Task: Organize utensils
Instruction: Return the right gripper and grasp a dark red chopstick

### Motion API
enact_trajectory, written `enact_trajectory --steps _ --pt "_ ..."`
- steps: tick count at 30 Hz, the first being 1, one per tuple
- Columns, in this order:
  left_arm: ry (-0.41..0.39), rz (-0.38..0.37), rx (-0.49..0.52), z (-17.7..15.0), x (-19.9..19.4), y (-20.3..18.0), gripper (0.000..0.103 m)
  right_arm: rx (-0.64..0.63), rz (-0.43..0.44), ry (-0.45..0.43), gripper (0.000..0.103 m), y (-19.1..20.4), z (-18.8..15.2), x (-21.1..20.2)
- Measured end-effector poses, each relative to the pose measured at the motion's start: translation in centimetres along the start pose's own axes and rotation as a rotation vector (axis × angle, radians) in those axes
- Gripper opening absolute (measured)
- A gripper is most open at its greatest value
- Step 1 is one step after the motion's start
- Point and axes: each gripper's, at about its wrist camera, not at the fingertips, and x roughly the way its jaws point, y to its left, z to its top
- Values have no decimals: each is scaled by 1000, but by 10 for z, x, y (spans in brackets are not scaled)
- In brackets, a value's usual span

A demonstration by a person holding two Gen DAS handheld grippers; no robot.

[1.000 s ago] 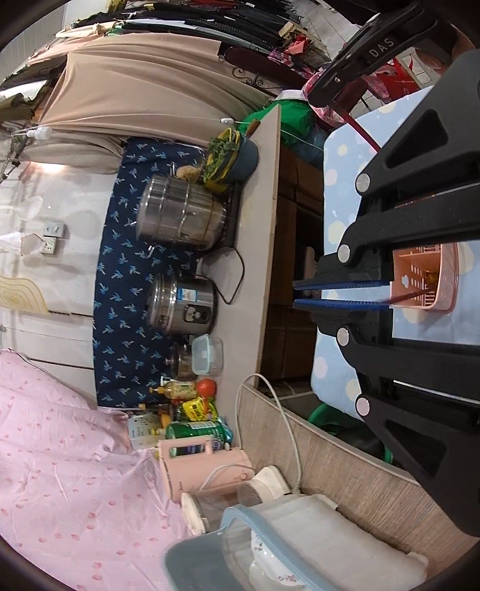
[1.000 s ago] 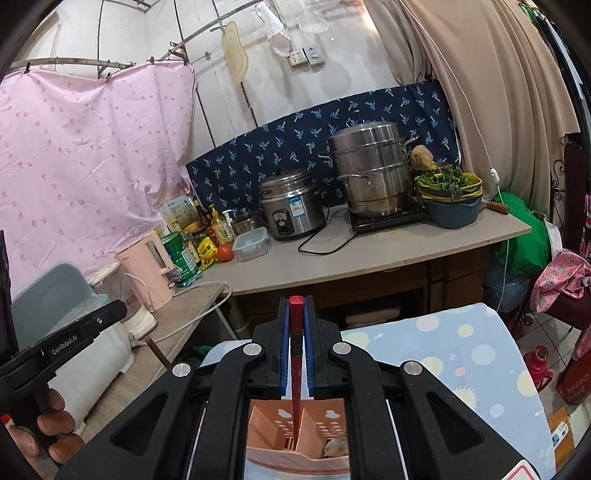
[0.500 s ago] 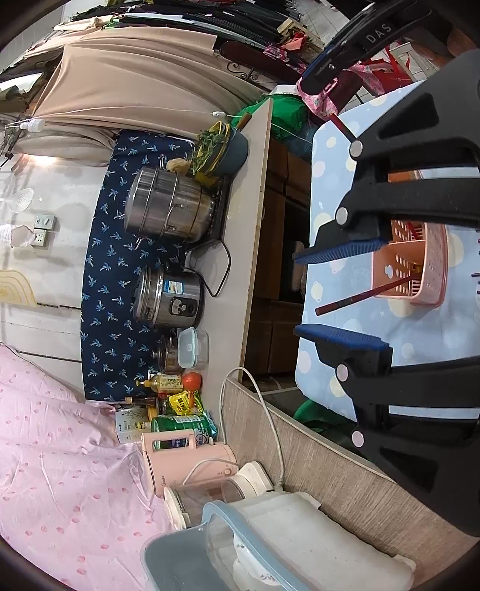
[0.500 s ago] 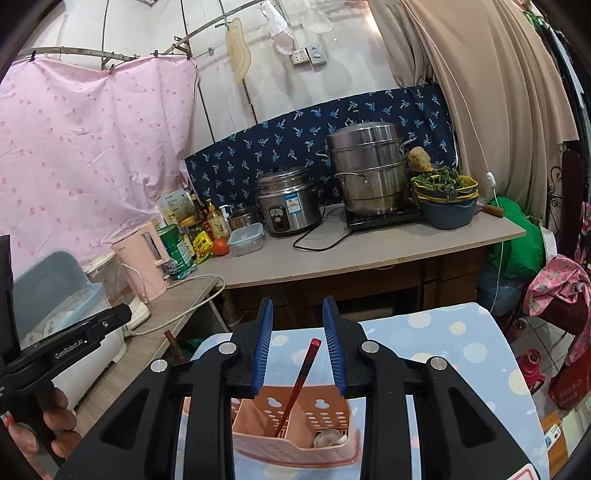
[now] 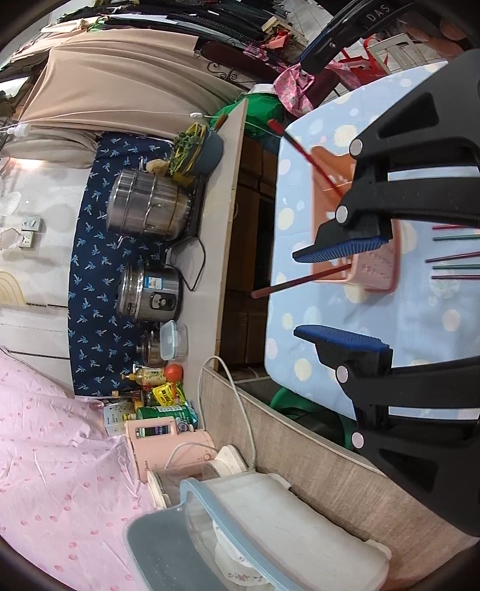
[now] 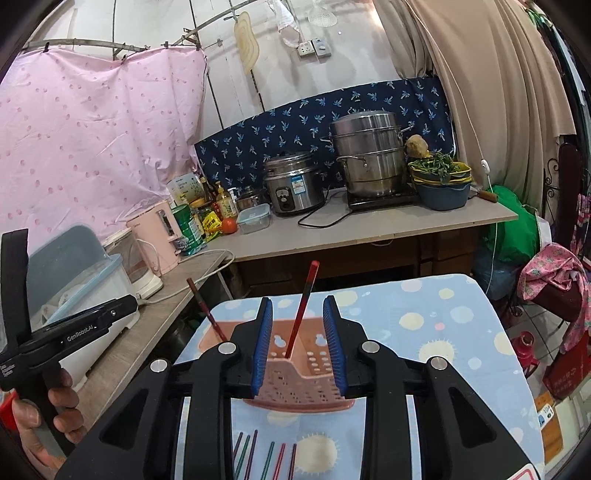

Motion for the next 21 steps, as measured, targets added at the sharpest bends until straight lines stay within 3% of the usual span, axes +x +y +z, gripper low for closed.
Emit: enact_trajectory --steps 4,10,21 --pt "23 -13 -1 -23 -14 6 34 -17 7 46 28 6 -28 -24" --pt "48 8 15 -72 -37 13 47 -61 -16 110 29 17 -85 -57" --pt "196 41 10 -173 -51 28 48 -70 -77 297 29 19 -195 -74"
